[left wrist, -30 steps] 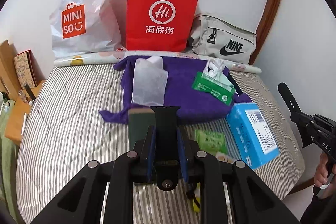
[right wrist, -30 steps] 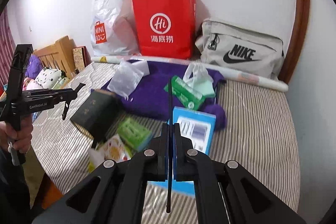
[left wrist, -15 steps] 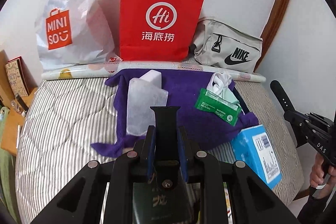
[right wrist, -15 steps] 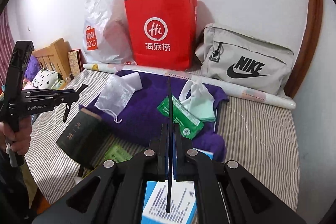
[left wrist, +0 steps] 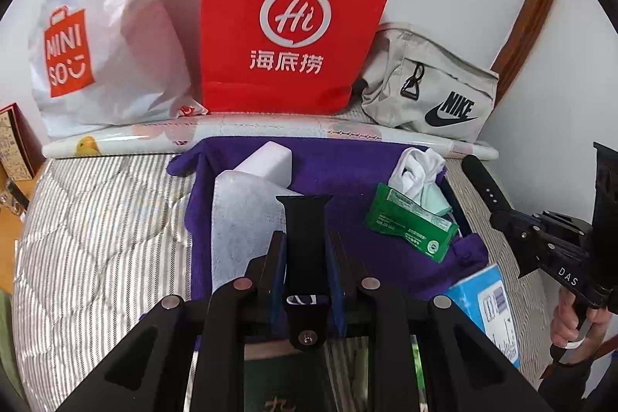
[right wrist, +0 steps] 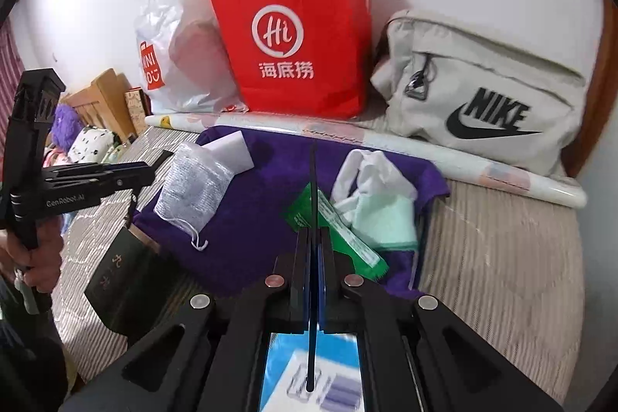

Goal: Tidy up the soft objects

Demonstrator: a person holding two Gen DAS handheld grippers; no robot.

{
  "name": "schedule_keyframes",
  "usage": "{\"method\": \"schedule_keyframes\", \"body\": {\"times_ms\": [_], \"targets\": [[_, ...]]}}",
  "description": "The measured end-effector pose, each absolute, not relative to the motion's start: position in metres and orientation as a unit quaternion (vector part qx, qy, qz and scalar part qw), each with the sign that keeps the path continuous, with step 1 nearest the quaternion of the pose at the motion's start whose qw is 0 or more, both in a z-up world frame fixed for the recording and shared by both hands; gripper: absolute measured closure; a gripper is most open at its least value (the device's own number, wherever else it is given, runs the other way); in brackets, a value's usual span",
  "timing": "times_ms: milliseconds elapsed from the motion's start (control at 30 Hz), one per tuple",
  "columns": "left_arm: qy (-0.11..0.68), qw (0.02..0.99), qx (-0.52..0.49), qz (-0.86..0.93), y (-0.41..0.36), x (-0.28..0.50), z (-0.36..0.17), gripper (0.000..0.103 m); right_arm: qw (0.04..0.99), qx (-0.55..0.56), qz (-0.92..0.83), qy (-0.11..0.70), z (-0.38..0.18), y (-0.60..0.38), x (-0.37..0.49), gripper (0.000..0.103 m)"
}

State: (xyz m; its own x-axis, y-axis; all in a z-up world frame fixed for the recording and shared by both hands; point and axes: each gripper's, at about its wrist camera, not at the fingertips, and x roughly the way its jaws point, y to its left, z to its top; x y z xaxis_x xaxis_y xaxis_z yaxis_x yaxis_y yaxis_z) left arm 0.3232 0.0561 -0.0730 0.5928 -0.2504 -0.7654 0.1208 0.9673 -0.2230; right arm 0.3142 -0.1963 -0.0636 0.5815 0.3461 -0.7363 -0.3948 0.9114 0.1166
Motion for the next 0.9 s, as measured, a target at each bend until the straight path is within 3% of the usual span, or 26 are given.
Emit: {"method": "schedule_keyframes", "body": {"times_ms": [533,900], "targets": [[0.500,0.855,-0.081,-0.111,0.051,0.371,-0.121,0.083,0.825,-0.072,0.235,0.509,-0.129,-0.161,0.377,0.100],[0.527,0.841,-0.071,-0.104,0.049,0.387,-0.141,0.083,0.811,-0.085,0.231,0.531,-0.147,-0.158,0.387,0.099]]}}
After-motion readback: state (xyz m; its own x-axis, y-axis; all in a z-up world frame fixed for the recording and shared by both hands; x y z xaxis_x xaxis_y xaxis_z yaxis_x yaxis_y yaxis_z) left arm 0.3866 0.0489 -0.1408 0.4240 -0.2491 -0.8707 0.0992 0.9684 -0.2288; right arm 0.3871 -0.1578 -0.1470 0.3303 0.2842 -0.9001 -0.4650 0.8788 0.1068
